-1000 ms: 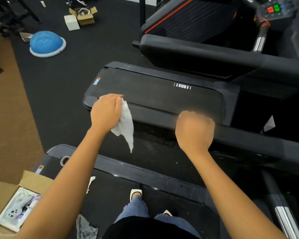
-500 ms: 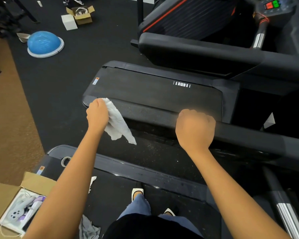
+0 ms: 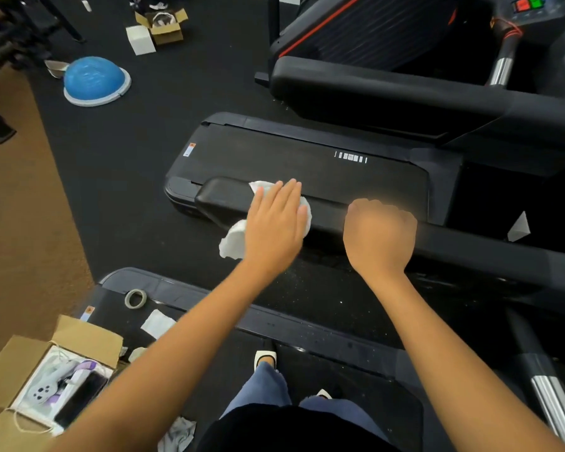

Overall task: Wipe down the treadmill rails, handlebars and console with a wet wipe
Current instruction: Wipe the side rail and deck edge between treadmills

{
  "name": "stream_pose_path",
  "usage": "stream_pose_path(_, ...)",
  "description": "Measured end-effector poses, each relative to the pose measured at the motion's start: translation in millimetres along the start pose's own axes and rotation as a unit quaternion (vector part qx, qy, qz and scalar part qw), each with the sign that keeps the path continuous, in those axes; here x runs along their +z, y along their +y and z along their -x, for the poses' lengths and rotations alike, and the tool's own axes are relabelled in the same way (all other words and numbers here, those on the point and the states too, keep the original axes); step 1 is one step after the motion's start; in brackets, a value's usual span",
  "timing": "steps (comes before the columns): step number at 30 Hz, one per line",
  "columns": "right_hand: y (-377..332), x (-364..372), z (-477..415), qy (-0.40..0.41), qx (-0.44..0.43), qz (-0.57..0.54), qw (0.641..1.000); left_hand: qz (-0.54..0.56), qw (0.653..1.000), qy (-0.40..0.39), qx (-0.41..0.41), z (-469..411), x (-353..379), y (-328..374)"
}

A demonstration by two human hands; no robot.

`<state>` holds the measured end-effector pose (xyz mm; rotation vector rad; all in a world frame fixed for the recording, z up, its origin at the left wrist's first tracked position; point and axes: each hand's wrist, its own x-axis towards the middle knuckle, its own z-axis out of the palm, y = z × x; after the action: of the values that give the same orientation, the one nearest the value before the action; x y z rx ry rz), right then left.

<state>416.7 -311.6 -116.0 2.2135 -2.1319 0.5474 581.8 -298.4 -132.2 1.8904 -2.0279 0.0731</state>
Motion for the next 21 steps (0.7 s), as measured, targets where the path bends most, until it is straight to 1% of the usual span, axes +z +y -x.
stream_pose_path(1, 0.5, -0.7, -0.1, 0.001, -0.001, -0.001, 1.000, -0.028, 0.999, -0.023, 0.041, -2.9, -7.3, -17.5)
stream_pose_path(2, 0.8, -1.3, -0.5, 0.002, -0.003, -0.001, 1.000, -0.049, 0.997, -0.036, 0.054, -8.5, -15.5, -34.6)
stream_pose_path(3, 0.7, -2.1, -0.6, -0.002, -0.004, 0.000, 1.000, -0.053, 0.998, -0.043, 0.016, -14.8, -21.3, -53.7)
stream_pose_path(5, 0.3, -3.6, -0.3, -0.013, -0.006, 0.004, 1.000, -0.025, 0.995, -0.026, -0.093, -20.5, -28.2, -85.8)
stream_pose_path(6, 0.7, -4.3, -0.3, -0.021, -0.009, 0.005, 1.000, -0.013, 0.992, -0.021, -0.127, -20.5, -28.3, -92.8)
stream_pose_path(7, 1.6, -5.5, -0.1, -0.030, -0.015, 0.002, 0.999, -0.004, 0.990, -0.021, -0.142, -19.7, -23.8, -93.9)
stream_pose_path(9, 5.1, -10.1, 0.0, -0.043, -0.023, -0.033, 0.998, -0.029, 0.989, 0.003, -0.148, -17.2, -12.9, -76.2)
stream_pose_path(11, 10.1, -16.9, -0.3, -0.050, -0.023, -0.107, 0.993, -0.030, 0.992, -0.003, -0.125, -13.0, -7.9, -39.0)
stream_pose_path(13, 18.6, -27.9, -2.7, -0.070, -0.010, -0.203, 0.977, -0.030, 0.998, -0.007, -0.063, -7.0, -0.1, 12.8)
stream_pose_path(15, 30.4, -40.1, -8.2, -0.087, 0.012, -0.288, 0.954, -0.006, 1.000, -0.025, 0.011, -1.4, 12.4, 77.8)
stream_pose_path(16, 37.9, -45.7, -11.6, -0.083, 0.024, -0.309, 0.947, 0.014, 0.998, -0.029, 0.050, 0.1, 17.4, 111.8)
stream_pose_path(18, 54.5, -57.6, -16.0, -0.061, 0.047, -0.304, 0.950, 0.056, 0.992, -0.044, 0.104, 1.6, 21.6, 166.2)
stream_pose_path(20, 71.1, -67.8, -16.9, -0.030, 0.071, -0.302, 0.950, 0.075, 0.987, -0.054, 0.133, 1.9, 23.8, 188.7)
stream_pose_path(21, 79.1, -70.9, -16.7, -0.016, 0.081, -0.307, 0.948, 0.061, 0.985, -0.055, 0.153, 0.6, 24.4, 188.0)
